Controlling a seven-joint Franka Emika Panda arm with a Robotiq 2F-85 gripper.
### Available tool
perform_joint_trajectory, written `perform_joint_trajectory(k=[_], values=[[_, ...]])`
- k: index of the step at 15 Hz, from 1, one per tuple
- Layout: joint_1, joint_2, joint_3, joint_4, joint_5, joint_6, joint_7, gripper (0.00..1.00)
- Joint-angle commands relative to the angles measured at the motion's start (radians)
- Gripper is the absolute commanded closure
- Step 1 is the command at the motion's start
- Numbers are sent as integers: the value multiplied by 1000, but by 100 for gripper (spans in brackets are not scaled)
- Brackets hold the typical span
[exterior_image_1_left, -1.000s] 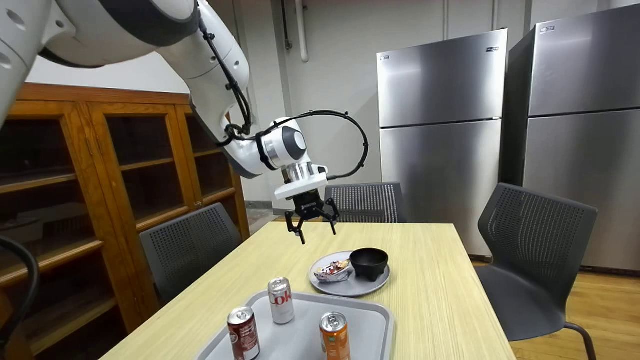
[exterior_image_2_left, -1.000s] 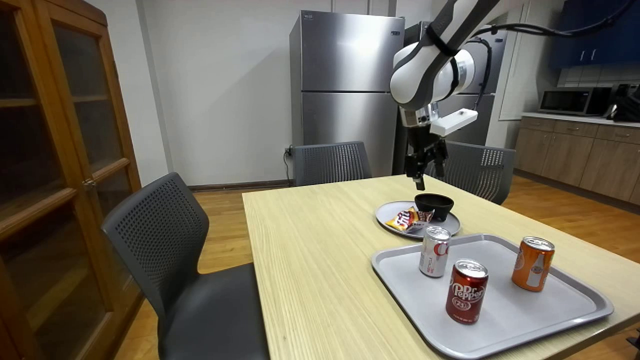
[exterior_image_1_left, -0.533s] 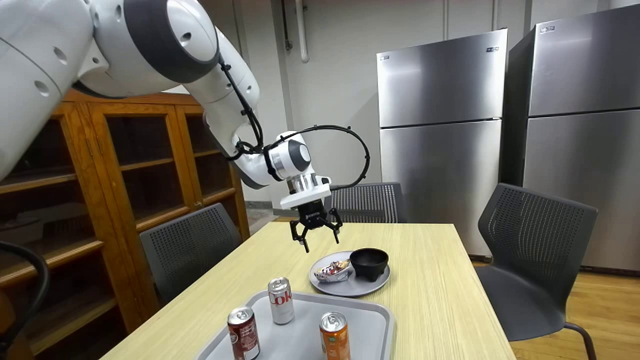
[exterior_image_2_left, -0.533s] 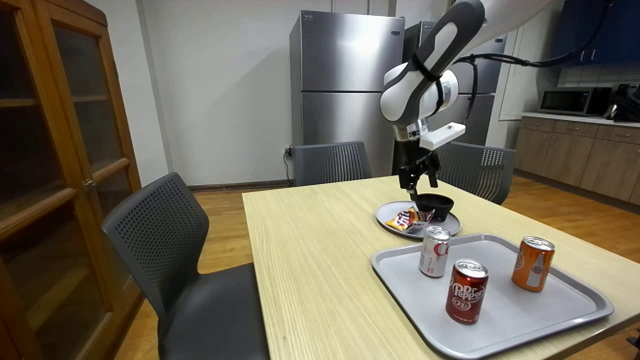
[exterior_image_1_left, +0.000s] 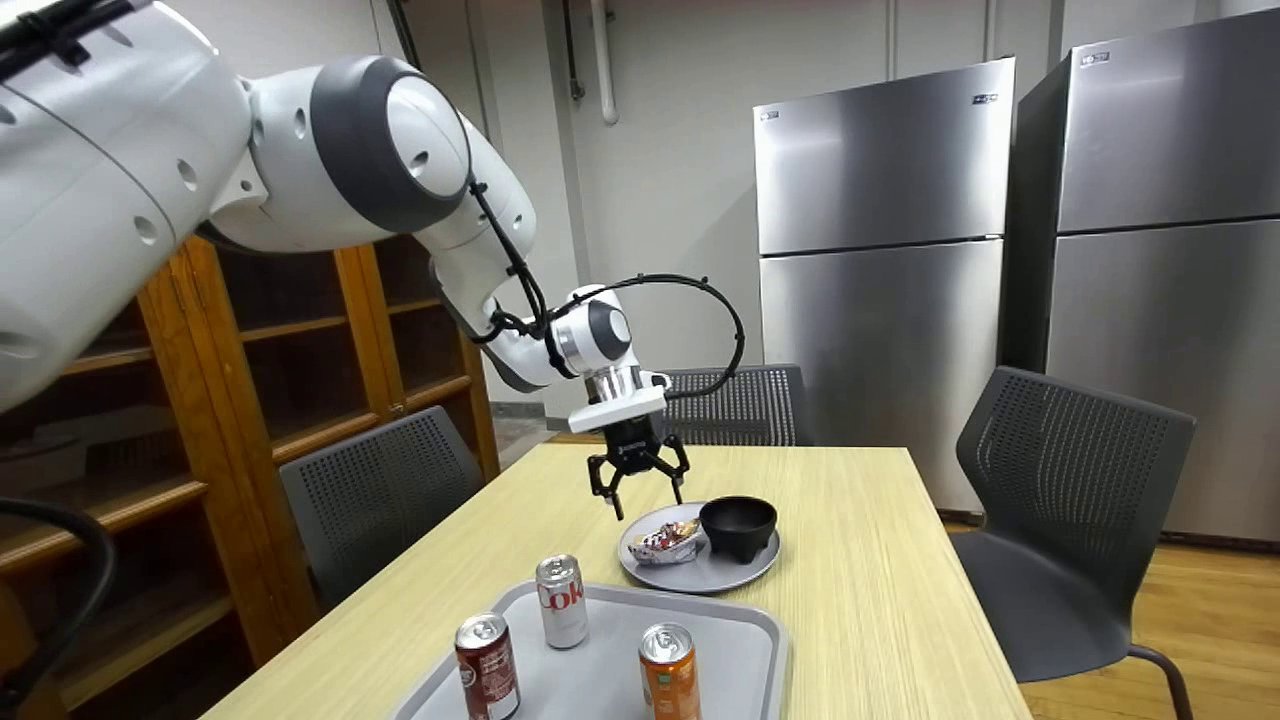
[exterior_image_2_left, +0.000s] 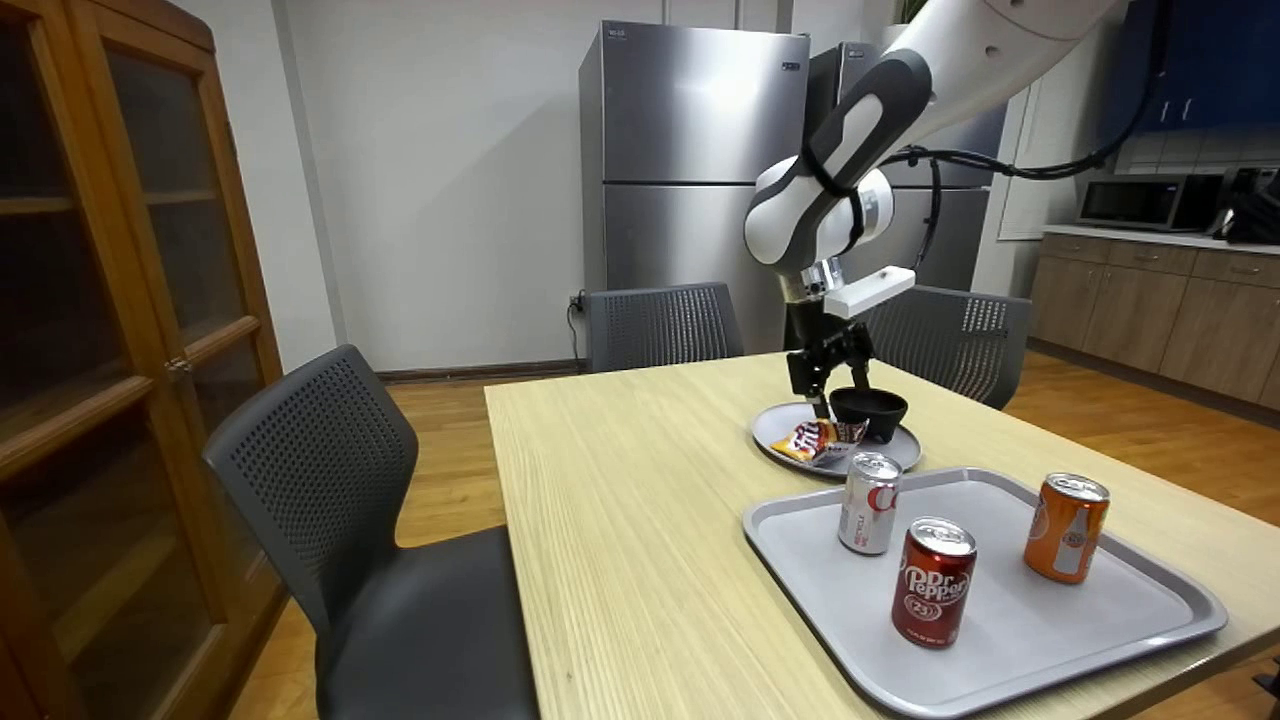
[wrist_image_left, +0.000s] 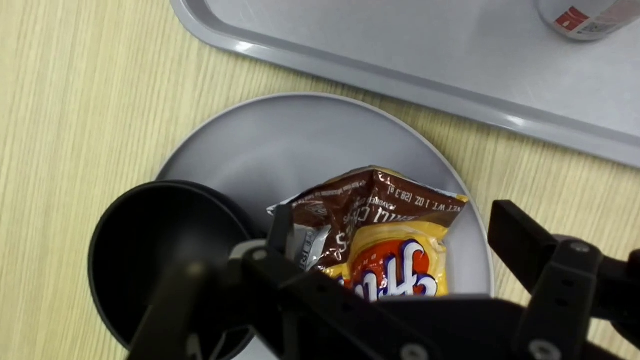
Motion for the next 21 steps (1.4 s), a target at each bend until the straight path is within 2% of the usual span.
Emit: perform_joint_trajectory(k=[1,21], values=[[4,79,-4,132,30,-86,23,0],[-17,327,-2,500,93,-278,7,0]])
